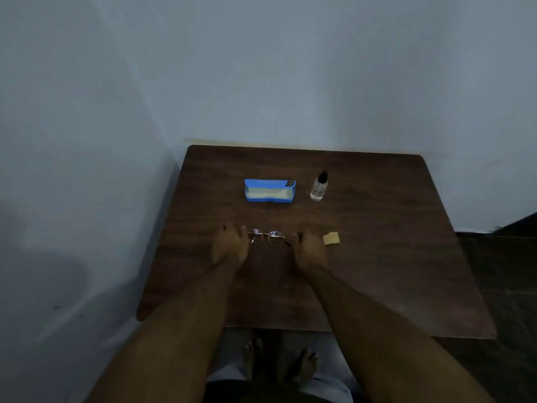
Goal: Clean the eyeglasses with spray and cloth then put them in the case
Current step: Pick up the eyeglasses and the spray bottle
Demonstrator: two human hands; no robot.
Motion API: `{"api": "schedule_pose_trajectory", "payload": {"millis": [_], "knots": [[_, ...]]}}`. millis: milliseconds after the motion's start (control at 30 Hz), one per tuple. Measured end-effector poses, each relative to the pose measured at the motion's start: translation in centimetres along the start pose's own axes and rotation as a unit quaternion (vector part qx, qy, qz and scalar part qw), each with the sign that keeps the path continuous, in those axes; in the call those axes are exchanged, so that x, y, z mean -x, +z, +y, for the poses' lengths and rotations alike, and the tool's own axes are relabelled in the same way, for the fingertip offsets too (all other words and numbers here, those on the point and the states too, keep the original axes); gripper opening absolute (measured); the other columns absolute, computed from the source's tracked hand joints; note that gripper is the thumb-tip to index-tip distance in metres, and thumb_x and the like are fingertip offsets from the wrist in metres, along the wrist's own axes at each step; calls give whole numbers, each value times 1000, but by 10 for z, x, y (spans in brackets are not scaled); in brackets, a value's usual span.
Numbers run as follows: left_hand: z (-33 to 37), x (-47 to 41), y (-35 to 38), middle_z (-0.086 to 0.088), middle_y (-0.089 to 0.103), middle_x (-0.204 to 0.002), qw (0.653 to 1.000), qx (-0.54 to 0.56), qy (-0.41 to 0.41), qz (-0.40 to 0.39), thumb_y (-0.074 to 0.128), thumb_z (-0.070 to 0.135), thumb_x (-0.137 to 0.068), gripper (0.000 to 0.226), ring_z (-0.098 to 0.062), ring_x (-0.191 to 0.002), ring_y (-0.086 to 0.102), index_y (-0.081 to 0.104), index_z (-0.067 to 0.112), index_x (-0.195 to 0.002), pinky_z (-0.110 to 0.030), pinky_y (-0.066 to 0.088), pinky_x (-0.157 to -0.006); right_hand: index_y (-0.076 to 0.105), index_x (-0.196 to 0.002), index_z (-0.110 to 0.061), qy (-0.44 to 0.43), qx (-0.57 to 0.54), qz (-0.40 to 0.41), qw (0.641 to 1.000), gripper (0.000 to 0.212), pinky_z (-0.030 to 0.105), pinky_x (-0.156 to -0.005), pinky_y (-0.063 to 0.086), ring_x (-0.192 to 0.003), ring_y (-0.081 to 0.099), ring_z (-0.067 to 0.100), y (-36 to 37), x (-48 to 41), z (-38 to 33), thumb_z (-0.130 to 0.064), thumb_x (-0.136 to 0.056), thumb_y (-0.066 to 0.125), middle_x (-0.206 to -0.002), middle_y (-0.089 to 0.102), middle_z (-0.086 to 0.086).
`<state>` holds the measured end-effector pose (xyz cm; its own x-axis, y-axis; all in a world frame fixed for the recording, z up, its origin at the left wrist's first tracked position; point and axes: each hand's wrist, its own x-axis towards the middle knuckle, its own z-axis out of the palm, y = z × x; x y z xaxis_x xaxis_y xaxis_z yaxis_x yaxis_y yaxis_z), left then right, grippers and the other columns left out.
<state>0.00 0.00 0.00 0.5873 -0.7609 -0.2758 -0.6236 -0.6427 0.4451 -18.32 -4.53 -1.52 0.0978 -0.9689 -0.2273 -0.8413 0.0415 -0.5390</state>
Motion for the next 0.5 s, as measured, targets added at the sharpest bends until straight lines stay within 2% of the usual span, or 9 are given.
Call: {"api": "schedule_pose_trajectory", "payload": {"millis": [133, 300, 400, 500], "knots": [[9, -22, 6, -20, 67, -134, 994, 59, -91, -28, 47, 41, -109, 47, -37, -127, 62, 68, 4, -129, -44, 50, -101, 70, -105, -2, 73, -42, -9, 996, 37, 42, -85, 51, -103, 68, 38, 7, -13, -7, -33, -106, 50, -109, 73, 20], [5, -41, 28, -18, 73, -126, 993, 71, -86, -34, 57, 36, -104, 36, -37, -120, 67, 76, 10, -121, -41, 53, -97, 75, -104, 0, 96, -32, -17, 995, 45, 41, -84, 51, -106, 69, 42, 20, -28, -9, -41, -105, 56, -108, 75, 23], [-3, -48, 42, -14, 79, -109, 991, 94, -86, -37, 61, 36, -100, 31, -34, -102, 75, 81, 15, -110, -40, 60, -89, 74, -108, 2, 120, -44, -20, 992, 42, 41, -87, 50, -111, 67, 42, 19, -30, -12, -38, -104, 59, -113, 74, 25], [-13, -58, 54, -10, 81, -91, 983, 147, -109, -35, 66, 36, -94, 24, -33, -80, 79, 81, 17, -98, -44, 65, -77, 78, -105, -2, 133, -75, -21, 988, 35, 39, -86, 52, -107, 70, 39, 22, -34, -9, -34, -102, 63, -108, 77, 22]]}}
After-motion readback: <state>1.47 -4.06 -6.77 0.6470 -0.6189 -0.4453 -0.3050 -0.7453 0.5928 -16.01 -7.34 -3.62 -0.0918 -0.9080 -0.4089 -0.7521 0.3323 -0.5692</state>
